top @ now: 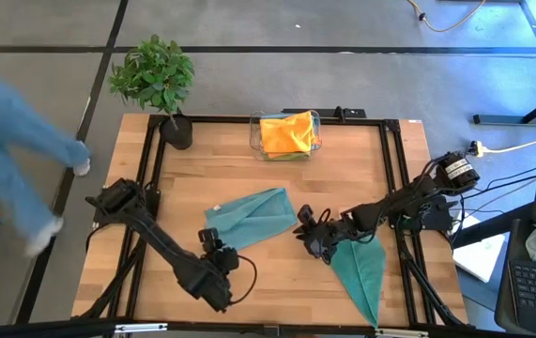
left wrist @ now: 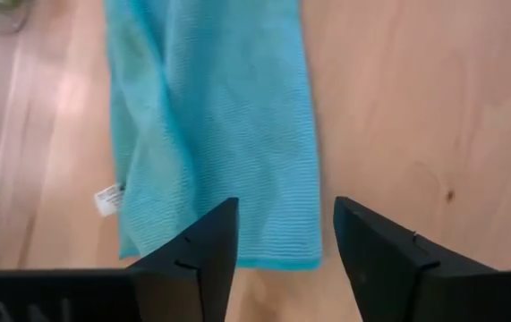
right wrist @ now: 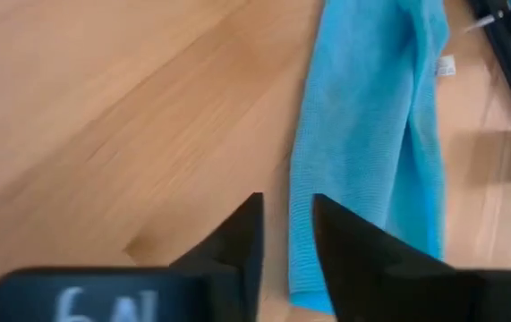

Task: Fold microfiber towels
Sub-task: Fold the top blue microfiber towel

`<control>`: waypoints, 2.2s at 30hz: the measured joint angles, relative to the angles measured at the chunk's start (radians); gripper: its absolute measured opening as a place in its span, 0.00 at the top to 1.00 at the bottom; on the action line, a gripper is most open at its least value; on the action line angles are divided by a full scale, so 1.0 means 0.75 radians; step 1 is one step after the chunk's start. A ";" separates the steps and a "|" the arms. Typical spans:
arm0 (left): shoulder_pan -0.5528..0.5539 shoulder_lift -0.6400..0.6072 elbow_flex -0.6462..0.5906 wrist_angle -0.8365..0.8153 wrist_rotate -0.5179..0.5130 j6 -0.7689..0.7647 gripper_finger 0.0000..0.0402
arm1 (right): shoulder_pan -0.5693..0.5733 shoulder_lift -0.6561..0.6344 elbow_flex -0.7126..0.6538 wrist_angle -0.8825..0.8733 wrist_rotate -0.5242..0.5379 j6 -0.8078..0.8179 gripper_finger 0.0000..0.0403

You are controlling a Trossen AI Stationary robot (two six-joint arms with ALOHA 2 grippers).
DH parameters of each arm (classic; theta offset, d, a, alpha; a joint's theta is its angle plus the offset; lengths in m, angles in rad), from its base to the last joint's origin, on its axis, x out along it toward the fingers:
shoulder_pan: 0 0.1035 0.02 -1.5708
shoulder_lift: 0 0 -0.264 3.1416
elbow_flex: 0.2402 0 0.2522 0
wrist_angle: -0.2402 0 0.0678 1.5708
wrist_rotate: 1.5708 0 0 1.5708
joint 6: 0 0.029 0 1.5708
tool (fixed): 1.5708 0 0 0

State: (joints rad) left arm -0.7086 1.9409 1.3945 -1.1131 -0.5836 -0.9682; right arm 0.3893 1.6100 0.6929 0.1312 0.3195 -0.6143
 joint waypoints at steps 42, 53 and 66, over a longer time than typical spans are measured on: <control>0.023 0.125 -0.118 0.109 0.125 -0.149 0.82 | -0.123 0.257 0.003 0.176 0.194 -0.019 0.89; -0.005 0.125 0.238 -0.477 0.094 -0.332 1.00 | -0.008 0.180 -0.007 0.120 0.401 -0.073 0.95; -0.040 0.114 0.617 -0.612 -0.132 -0.277 1.00 | 0.250 -0.253 0.030 0.144 0.688 -0.131 0.98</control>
State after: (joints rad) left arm -0.7383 2.0266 1.8572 -1.5724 -0.6827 -1.1763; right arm 0.5769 1.4204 0.7156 0.2395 0.8352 -0.7123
